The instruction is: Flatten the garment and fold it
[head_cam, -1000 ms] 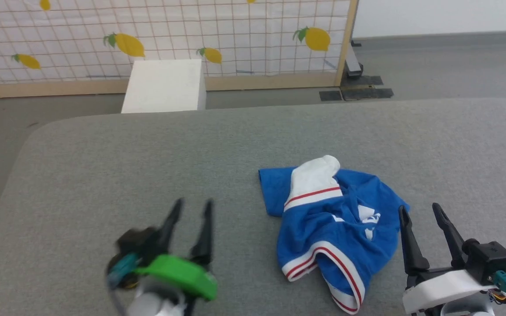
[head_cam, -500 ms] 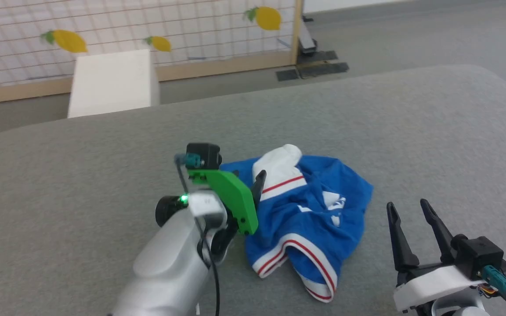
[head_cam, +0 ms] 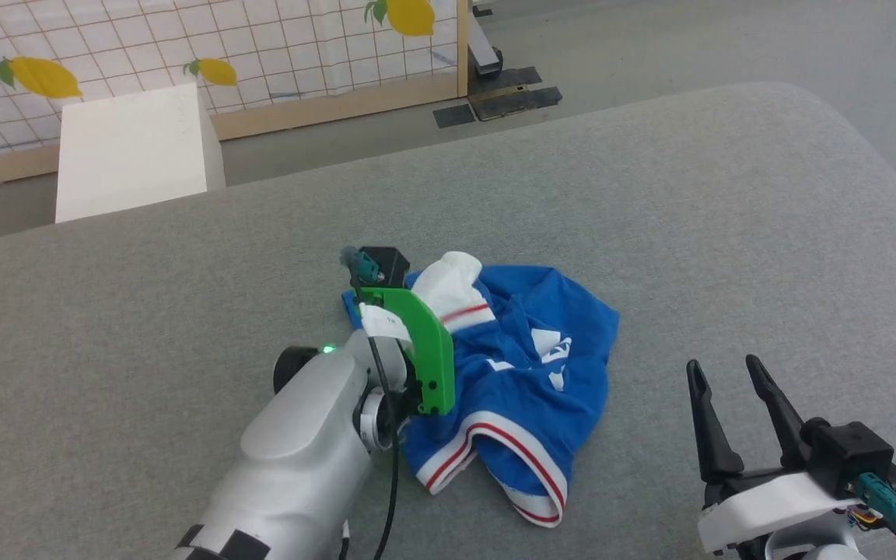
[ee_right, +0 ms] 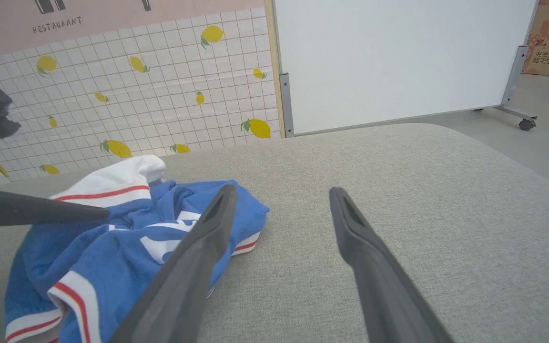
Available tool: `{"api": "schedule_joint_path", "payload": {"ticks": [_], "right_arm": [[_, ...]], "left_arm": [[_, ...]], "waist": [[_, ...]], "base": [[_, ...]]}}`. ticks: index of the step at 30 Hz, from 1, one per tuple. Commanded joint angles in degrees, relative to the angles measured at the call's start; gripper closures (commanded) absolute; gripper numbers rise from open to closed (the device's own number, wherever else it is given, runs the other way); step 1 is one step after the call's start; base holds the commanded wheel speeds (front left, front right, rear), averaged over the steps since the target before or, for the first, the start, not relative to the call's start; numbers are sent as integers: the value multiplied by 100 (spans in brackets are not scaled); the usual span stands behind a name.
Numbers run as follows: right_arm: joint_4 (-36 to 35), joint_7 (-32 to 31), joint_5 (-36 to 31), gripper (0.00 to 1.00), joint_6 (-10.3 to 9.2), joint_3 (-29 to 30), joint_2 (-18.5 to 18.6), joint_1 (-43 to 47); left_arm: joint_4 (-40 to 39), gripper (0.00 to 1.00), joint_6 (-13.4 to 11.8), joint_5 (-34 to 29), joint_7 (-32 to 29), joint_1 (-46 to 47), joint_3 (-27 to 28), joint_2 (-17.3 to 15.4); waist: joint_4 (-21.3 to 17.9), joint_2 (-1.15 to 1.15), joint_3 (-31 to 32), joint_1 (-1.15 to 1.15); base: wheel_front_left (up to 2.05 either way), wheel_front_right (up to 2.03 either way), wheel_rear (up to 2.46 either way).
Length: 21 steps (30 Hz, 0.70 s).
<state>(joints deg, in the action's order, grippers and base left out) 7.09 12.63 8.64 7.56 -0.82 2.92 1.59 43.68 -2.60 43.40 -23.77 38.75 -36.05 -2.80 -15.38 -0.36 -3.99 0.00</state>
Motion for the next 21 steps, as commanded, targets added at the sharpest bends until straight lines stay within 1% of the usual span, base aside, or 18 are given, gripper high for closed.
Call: {"api": "schedule_joint_path", "payload": {"ticks": [1,5,8,9,10,12,15,16,21], "right_arm": [[8,46,38,0,-8,0,-4,-60],[13,61,53,0,-8,7,-4,-73],[7,68,50,0,-8,30,-4,-54],[5,67,46,0,-8,39,-4,-50],[4,69,43,0,-8,61,-4,-46],[-8,67,37,0,-8,83,-4,-38],[-28,55,23,0,-8,97,-4,-27],[-35,55,22,0,-8,113,-4,-19],[-53,43,37,0,-8,130,-4,26]], "left_arm": [[-79,100,-28,-94,299,136,24,-55],[-326,100,-236,-312,1473,100,212,-95],[-536,100,-417,-424,2372,-71,397,-138],[-603,100,-474,-435,2590,-149,460,-158],[-705,100,-566,-457,2903,-255,560,-203],[-867,100,-745,-463,3318,-514,733,-310],[-1110,100,-1028,-431,3612,-973,999,-515],[-1209,100,-1159,-418,3669,-1175,1114,-613],[-1659,100,-1697,-265,3673,-2132,1534,-1018]], "waist": [[45,36,7,0],[163,36,26,0],[291,36,51,0],[326,36,54,0],[385,36,64,0],[480,36,73,0],[606,36,94,0],[666,36,103,0],[907,36,139,0]], "base": [[0,0,0],[0,0,0],[0,0,0],[0,0,0],[0,0,0],[0,0,0],[0,0,0],[0,0,0],[0,0,0]]}}
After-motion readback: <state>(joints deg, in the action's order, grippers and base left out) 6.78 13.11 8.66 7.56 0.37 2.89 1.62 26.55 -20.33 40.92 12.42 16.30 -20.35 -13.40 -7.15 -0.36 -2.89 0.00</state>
